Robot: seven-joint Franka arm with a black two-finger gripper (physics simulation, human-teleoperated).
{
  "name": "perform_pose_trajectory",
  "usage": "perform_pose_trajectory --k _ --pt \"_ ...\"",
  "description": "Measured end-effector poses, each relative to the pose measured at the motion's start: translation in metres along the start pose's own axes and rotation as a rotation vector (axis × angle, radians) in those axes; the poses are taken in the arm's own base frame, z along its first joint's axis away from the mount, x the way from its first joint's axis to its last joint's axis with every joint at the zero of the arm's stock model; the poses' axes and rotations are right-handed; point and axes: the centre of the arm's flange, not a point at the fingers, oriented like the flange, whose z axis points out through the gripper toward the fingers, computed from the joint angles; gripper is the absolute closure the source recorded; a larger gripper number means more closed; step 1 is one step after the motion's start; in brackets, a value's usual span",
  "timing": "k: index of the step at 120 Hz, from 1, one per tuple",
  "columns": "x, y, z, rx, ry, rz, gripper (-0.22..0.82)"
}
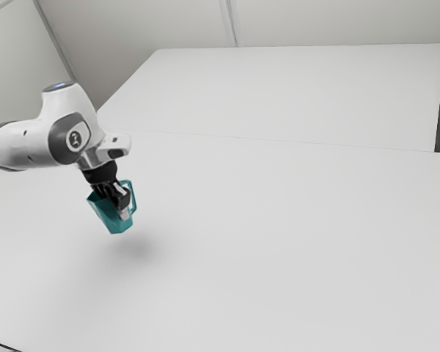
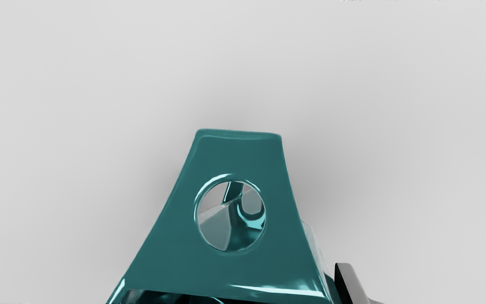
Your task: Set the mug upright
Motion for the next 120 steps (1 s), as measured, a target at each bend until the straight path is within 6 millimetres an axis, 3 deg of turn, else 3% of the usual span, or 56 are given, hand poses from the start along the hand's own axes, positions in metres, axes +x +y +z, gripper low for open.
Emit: perform_pose_trajectory --k 29,108,120 --pt "0.004 0.019 0.024 0.041 0.002 -0.078 0.79" --pt "0.028 0.025 0.072 0.081 0.032 -0.249 0.79" --pt "0.03 0.026 0.072 0.078 0.043 -0.263 0.67"
